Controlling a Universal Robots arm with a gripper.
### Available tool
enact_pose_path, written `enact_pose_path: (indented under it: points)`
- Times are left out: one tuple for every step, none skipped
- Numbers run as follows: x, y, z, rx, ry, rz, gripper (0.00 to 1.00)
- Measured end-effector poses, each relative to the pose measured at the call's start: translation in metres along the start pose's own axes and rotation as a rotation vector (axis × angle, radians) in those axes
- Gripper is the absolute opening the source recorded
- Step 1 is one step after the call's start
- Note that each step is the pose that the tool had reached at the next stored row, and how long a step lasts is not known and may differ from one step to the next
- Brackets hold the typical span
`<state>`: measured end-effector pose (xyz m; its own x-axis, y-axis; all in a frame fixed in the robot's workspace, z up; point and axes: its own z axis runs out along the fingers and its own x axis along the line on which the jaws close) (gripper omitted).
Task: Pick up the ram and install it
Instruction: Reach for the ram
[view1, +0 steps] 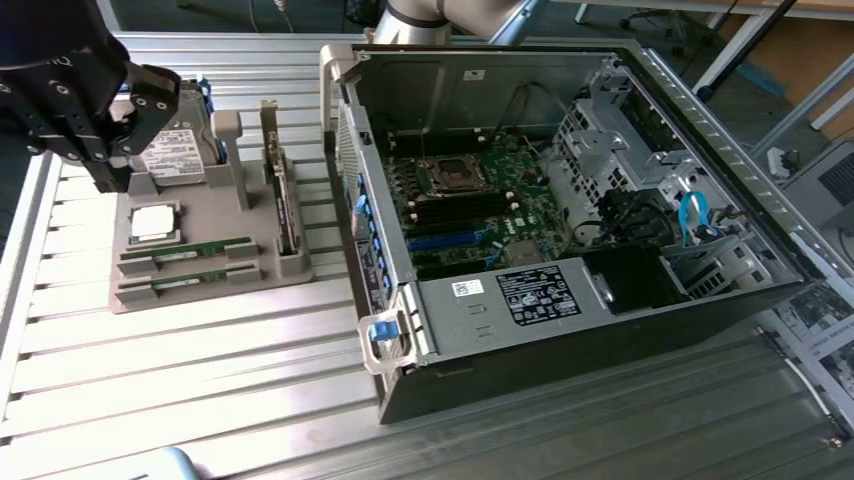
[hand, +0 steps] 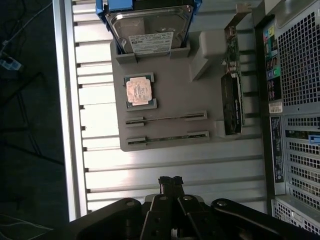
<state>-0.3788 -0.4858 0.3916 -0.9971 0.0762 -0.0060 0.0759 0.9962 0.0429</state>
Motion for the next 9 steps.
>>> enact_pose_path:
  points:
    - [-0.0010, -0.0005, 0.0000, 0.0000, 0.0004, 0.000, 0.11]
    - [-0.0018, -0.0010, 0.0001, 0.0000, 0.0008, 0.000, 0.11]
    - [-0.0036, -0.0017, 0.0000, 0.0002, 0.0018, 0.000, 0.11]
    - [-0.0050, -0.0019, 0.0000, 0.0004, 0.0026, 0.000, 0.11]
    - [-0.0065, -0.0022, 0.0002, 0.0003, 0.0031, 0.000, 0.11]
    - [-0.0077, -0.0023, 0.0003, 0.0003, 0.0034, 0.000, 0.11]
    - [-0.0086, -0.0023, 0.0002, 0.0003, 0.0037, 0.000, 0.11]
    - [-0.0093, -0.0023, 0.0003, 0.0003, 0.0038, 0.000, 0.11]
    - [-0.0104, -0.0022, 0.0003, 0.0003, 0.0040, 0.000, 0.11]
